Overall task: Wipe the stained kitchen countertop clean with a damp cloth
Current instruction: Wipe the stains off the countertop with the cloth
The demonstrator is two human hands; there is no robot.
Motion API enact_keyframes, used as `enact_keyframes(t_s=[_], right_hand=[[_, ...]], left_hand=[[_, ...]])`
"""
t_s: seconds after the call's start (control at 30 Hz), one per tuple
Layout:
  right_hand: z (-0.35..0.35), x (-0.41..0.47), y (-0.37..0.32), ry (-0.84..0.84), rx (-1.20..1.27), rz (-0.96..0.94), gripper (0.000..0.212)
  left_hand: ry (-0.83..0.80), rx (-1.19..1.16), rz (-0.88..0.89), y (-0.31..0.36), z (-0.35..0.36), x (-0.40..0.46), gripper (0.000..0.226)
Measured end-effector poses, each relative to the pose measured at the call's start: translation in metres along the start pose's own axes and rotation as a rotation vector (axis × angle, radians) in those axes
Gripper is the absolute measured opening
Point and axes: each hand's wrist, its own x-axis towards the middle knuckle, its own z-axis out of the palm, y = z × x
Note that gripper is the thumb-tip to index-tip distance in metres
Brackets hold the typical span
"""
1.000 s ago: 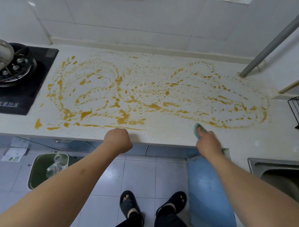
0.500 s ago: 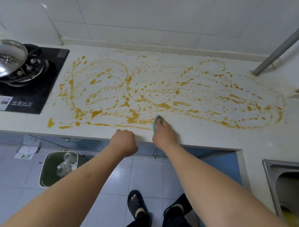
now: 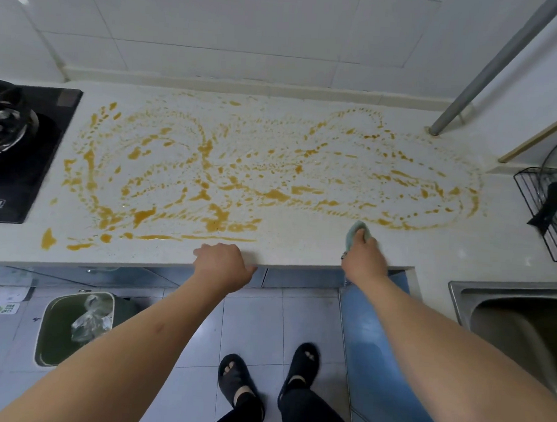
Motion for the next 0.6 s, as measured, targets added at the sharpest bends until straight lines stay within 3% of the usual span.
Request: enact_keyframes(t_s=[0.13, 0.23, 0.47, 0.6], right_hand=[[-0.001, 0.002, -0.01, 0.006, -0.062, 0.111, 0.079], [0.005, -0.002, -0.04, -0.033, -0.117, 0.072, 0.082], [0.028, -0.014, -0.115, -0.107, -0.143, -0.393, 0.093], [0.03, -0.017, -0.106, -0.14, -0.153, -0.586, 0.089]], left_hand=[[0.015, -0.036, -0.035, 0.006, -0.003, 0.0, 0.056], [0.03, -0.018, -0.062, 0.008, -0.002, -0.003, 0.05], [0.044, -0.133, -0.085, -0.008, 0.003, -0.025, 0.037], [0.053, -0.355, -0.07, -0.029, 0.001, -0.029, 0.038]])
